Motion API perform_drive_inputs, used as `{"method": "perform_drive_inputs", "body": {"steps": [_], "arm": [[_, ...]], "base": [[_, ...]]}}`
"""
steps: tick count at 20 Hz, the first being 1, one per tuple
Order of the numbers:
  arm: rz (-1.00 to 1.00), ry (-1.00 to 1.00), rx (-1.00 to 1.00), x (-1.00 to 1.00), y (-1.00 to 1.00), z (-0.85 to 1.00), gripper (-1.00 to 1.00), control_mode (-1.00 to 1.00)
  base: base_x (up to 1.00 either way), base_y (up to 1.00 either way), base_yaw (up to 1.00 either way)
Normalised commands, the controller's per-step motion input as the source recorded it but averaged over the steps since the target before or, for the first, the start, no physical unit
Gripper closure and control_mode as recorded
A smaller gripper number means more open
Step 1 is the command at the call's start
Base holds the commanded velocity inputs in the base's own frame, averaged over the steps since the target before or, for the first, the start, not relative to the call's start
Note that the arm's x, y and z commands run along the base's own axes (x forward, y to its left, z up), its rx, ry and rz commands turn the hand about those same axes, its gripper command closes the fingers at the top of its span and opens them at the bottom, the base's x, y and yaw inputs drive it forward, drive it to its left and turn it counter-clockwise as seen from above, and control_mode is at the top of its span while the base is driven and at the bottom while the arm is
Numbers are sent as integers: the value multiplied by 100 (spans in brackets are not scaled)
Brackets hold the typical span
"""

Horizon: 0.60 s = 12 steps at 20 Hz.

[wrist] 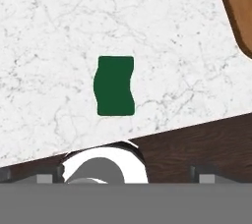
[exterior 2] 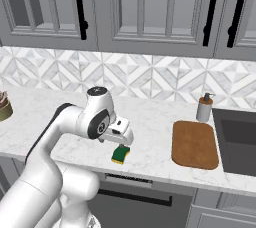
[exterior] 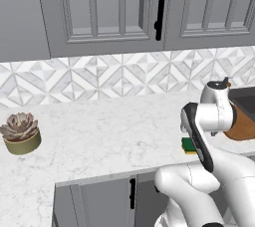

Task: Pick up the sponge from the counter and clean the cutting board by briefly scrubbing or pressing down on the cutting board. Once finished, release the sponge.

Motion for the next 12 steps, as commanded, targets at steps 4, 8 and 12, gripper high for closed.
{"method": "perform_drive_inputs", "body": {"steps": [4, 8, 12], "arm": [[0, 2, 4, 10, 0, -33, -100, -100], [1, 0, 9, 9, 0, -28, -100, -100], [7, 2, 8, 15, 0, -36, -100, -100]], "base": [[0, 0, 0], [0, 0, 0], [0, 0, 0]]}}
